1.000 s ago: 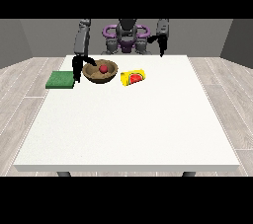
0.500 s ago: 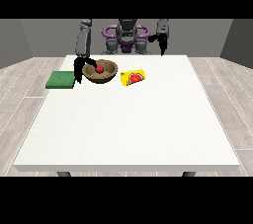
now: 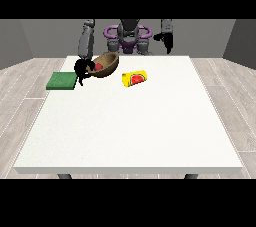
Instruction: Pick the cup and pour the ball into the bowl, then pick the bowl and place it on the pad
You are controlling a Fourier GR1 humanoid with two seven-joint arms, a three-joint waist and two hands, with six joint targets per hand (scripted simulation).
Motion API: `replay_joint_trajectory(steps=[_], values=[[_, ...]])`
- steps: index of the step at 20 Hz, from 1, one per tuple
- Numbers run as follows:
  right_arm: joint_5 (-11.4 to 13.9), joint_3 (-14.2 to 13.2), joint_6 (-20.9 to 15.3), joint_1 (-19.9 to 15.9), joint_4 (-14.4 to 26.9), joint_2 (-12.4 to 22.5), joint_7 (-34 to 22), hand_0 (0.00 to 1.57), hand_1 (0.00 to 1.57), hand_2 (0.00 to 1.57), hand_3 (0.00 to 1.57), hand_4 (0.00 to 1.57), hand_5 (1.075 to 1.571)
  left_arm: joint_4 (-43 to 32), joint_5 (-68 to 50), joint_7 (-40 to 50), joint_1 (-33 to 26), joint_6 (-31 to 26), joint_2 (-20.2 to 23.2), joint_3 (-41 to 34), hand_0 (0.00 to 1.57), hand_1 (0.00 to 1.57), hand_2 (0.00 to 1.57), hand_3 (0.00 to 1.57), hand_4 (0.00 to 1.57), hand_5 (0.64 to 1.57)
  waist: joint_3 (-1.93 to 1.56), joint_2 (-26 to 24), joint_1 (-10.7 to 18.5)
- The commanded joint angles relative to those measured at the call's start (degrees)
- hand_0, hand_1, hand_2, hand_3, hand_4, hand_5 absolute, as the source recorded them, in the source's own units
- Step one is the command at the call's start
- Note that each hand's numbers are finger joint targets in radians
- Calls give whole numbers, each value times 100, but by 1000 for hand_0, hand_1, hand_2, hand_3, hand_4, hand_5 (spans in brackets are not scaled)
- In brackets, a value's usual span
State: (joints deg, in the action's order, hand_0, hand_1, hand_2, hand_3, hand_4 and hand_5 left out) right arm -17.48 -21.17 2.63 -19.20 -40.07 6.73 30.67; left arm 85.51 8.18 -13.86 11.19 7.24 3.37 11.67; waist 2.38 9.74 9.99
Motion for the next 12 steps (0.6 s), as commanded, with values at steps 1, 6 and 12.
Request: replay_joint_trajectory(steps=[1,6,12], values=[[-46,-95,-536,-64,235,141,-928,1571,1571,1571,1478,938,1486,-146,-46,26,-135,21,-62,-34,0,0,0,0,1042,1375,-228,-120,-111],[-97,7,-694,-277,-6,630,-1878,1571,1571,1571,1525,940,1495,-330,-177,143,-238,-107,129,-318,0,0,0,0,1121,1358,-233,-580,-359],[-220,-5,-508,-215,-176,1183,-2295,1571,1571,1571,1215,933,1503,-513,-259,-147,-714,-90,95,-361,0,0,0,0,1160,1357,-225,-823,-622]])
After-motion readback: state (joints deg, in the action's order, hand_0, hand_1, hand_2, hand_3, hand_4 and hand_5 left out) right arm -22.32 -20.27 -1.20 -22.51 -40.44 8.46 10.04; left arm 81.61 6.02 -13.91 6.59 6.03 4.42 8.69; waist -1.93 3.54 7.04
